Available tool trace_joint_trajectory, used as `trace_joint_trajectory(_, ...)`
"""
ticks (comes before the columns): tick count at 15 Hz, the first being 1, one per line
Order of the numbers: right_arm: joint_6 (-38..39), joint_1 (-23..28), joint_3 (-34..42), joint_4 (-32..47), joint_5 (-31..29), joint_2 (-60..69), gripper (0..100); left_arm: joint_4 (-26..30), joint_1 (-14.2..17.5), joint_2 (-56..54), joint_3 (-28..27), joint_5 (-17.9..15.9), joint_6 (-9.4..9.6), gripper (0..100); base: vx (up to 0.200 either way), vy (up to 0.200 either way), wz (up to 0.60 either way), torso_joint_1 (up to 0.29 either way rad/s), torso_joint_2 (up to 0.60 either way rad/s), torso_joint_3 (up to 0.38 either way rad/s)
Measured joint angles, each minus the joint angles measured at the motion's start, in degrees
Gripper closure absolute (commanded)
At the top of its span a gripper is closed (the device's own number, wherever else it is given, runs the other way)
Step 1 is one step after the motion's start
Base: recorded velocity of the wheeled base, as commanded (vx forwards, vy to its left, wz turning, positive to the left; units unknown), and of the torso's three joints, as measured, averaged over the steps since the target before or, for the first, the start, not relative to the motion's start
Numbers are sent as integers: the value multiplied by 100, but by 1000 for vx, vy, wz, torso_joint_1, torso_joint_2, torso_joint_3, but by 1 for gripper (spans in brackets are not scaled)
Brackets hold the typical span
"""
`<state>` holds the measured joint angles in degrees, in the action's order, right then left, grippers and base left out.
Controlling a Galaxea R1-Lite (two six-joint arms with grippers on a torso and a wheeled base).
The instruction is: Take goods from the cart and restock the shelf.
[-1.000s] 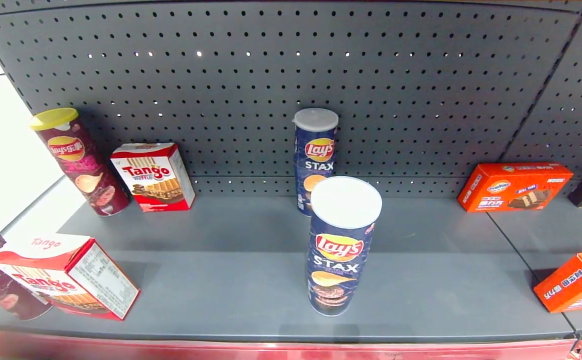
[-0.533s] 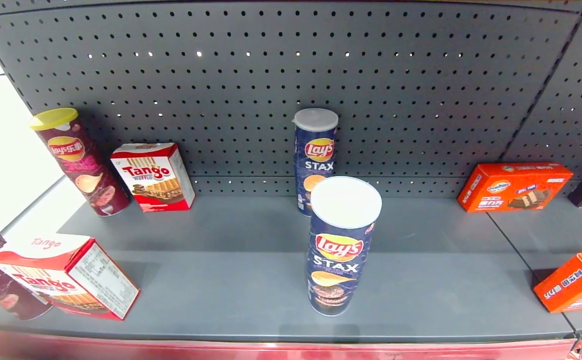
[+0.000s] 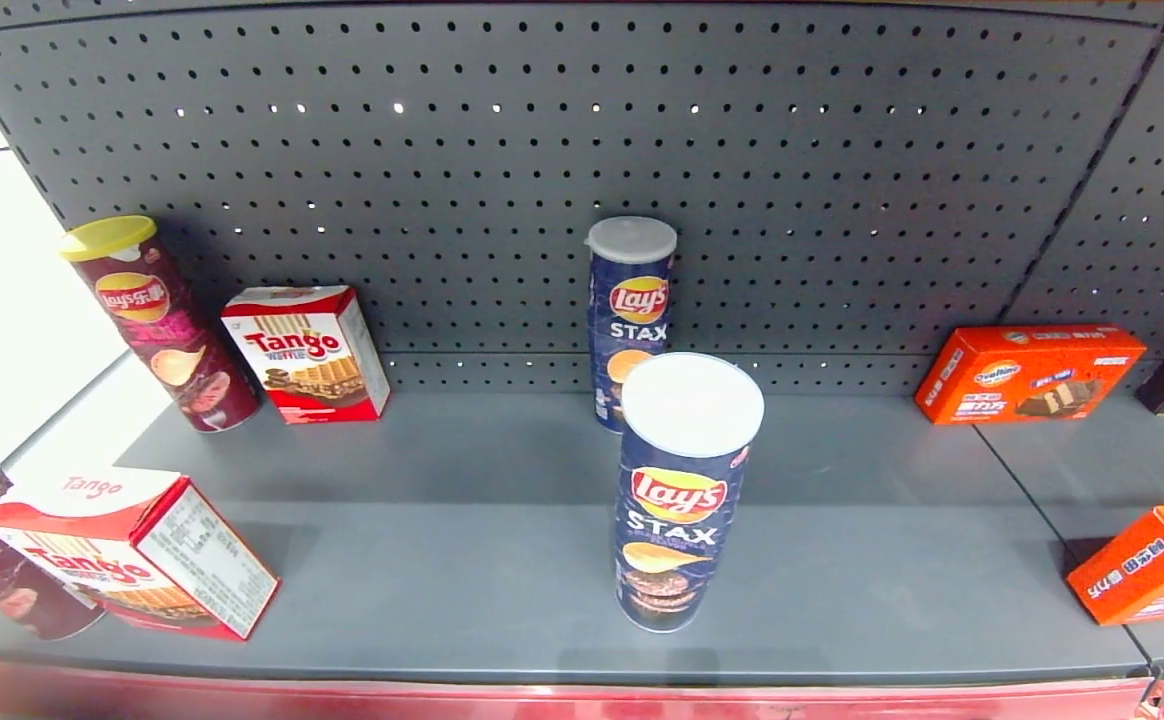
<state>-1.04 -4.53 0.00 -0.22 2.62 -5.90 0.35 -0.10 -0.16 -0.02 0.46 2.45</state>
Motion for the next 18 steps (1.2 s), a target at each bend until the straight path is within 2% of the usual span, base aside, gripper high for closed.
trace_joint_trajectory(1,0,0,0,0,0,1,0,-4,0,0,0,-571,99,0,0,0,0,0,0,0)
trace_joint_trajectory(2,0,-1,0,-2,-2,1,0,-11,-4,-2,0,-837,167,0,0,0,0,0,0,0)
trace_joint_trajectory(10,-106,-135,-18,-40,50,-7,0,-13,-9,0,2,-891,187,0,0,0,0,0,0,0)
trace_joint_trajectory(12,-66,-148,-438,-2,83,-256,0,-13,-9,0,2,-897,187,0,0,0,0,0,0,0)
trace_joint_trajectory(15,-16,-358,-1403,-229,148,-1518,0,-17,-9,0,2,-894,187,0,0,0,0,0,0,0)
trace_joint_trajectory(18,4,-974,-2105,-864,252,-3229,0,-17,-9,0,2,-862,143,0,0,0,0,0,0,0)
